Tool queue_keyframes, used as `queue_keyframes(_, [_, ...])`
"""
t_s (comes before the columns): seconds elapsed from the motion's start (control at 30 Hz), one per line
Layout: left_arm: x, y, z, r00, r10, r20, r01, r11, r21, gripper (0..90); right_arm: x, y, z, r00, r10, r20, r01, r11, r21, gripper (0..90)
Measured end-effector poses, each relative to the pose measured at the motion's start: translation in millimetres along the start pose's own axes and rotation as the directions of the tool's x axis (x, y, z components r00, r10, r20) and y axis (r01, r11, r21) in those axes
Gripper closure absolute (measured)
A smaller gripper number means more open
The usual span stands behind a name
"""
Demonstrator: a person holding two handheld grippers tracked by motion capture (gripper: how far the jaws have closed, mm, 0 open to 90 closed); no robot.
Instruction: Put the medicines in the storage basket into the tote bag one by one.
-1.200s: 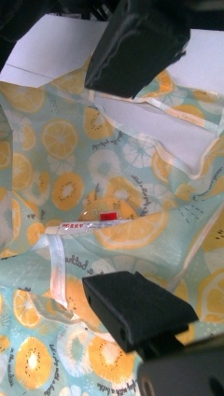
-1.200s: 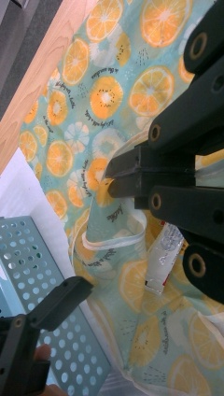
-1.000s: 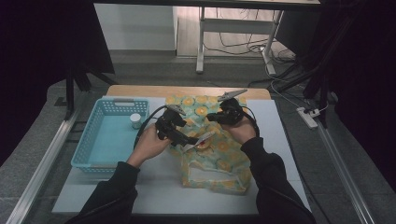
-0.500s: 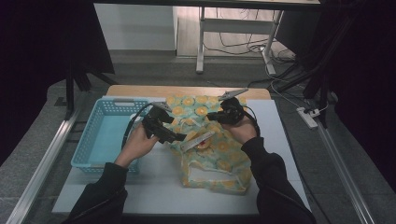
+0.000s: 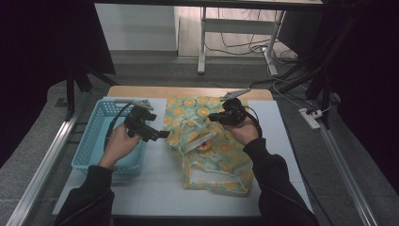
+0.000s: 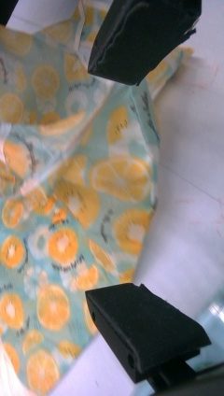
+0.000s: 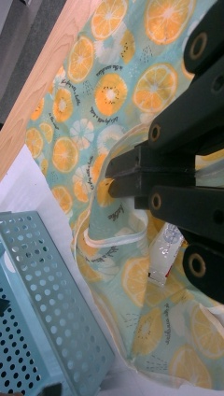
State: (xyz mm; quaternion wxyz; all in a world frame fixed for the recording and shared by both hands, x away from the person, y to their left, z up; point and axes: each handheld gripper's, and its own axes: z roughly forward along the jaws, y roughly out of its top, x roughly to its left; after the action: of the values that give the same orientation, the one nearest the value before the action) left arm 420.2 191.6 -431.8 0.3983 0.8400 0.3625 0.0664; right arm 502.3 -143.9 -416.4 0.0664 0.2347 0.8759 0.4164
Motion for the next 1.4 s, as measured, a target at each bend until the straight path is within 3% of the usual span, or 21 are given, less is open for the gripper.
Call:
queue_keyframes(0.27, [17.2,-13.8,-14.7,0.9969,-0.032,-0.071,0.030,0.9991,-0.031,0.0,0.4,-0.7,-0.7,1.0000,-0.003,-0.007,0.003,1.0000,0.000,89.9])
queue_keyframes(0.43, [29.3,-21.6,-22.0,0.9913,-0.064,-0.115,0.061,0.9977,-0.030,0.0,0.6,-1.1,-1.4,1.0000,-0.003,-0.008,0.003,1.0000,-0.001,89.9])
queue_keyframes(0.6, [42.0,-30.8,-27.4,0.9804,-0.109,-0.164,0.106,0.9940,-0.028,1.2,0.2,-1.8,-1.9,1.0000,-0.001,-0.008,0.001,1.0000,-0.001,89.9])
queue_keyframes(0.83, [60.3,-43.6,-28.0,0.9512,-0.174,-0.255,0.173,0.9846,-0.023,2.5,0.1,-2.3,-1.0,0.9999,-0.005,-0.009,0.005,1.0000,0.001,89.8])
queue_keyframes(1.0, [71.8,-47.7,-20.5,0.9508,-0.170,-0.259,0.180,0.9836,0.015,0.2,0.4,-2.2,-0.3,0.9999,-0.002,-0.011,0.002,1.0000,0.002,89.8])
queue_keyframes(1.23, [83.2,-47.9,-6.0,0.9392,-0.152,-0.308,0.175,0.9833,0.049,0.0,0.6,-2.1,-0.6,0.9999,-0.002,-0.012,0.002,1.0000,0.001,89.8])
queue_keyframes(1.37, [88.5,-47.4,0.9,0.9279,-0.151,-0.341,0.184,0.9809,0.065,0.0,0.2,-2.3,-1.8,0.9999,-0.006,-0.012,0.006,1.0000,-0.001,89.8])
queue_keyframes(1.4, [90.2,-47.6,1.8,0.9286,-0.157,-0.336,0.189,0.9800,0.063,0.0,0.1,-2.4,-2.0,0.9999,-0.005,-0.013,0.005,1.0000,0.001,89.8])
